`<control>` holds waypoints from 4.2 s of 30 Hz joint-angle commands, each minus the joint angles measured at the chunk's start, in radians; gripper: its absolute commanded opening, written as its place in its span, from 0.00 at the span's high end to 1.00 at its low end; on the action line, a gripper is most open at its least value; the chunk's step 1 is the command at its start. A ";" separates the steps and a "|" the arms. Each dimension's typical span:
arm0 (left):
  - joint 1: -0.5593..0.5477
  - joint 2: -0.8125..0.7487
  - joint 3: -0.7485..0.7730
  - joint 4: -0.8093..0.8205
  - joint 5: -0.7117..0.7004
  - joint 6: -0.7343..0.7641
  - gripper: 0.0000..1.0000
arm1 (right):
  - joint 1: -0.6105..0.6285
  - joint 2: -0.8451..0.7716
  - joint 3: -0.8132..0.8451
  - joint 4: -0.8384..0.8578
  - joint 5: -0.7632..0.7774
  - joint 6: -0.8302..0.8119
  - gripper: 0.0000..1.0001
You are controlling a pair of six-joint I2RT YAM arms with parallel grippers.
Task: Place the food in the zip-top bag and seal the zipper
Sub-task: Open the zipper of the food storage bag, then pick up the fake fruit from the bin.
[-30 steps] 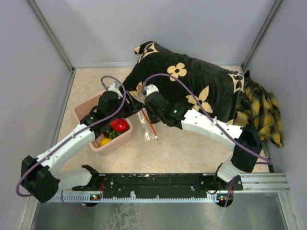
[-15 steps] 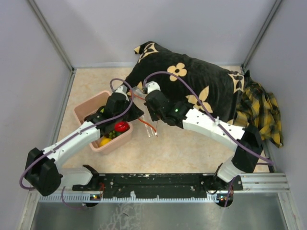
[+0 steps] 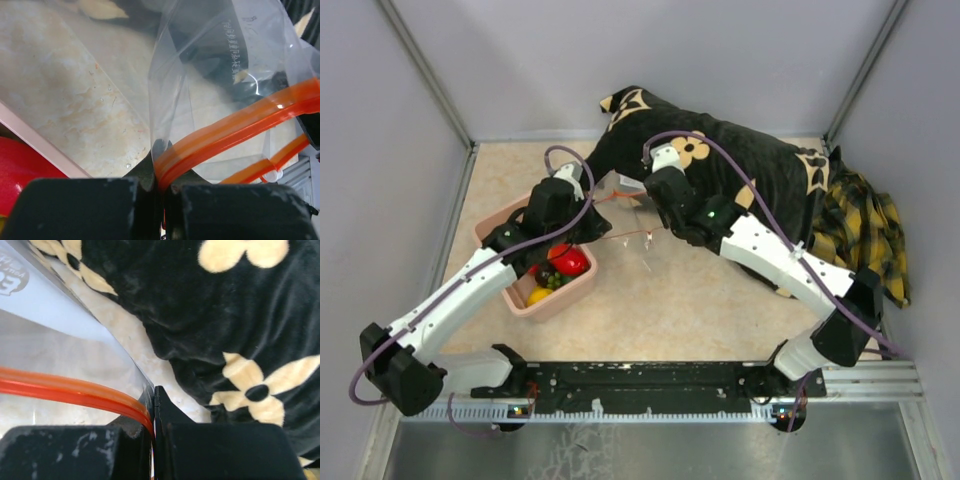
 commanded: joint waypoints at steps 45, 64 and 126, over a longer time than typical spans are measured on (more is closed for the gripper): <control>-0.036 0.118 0.133 -0.118 0.303 0.237 1.00 | -0.043 -0.067 -0.140 0.386 -0.407 -0.205 0.63; -0.029 0.065 0.035 -0.135 0.059 0.221 1.00 | -0.133 -0.144 -0.141 0.237 -0.052 -0.278 1.00; 0.357 -0.020 -0.080 -0.469 0.091 -0.351 0.01 | -0.003 -0.094 -0.089 0.187 0.110 -0.372 1.00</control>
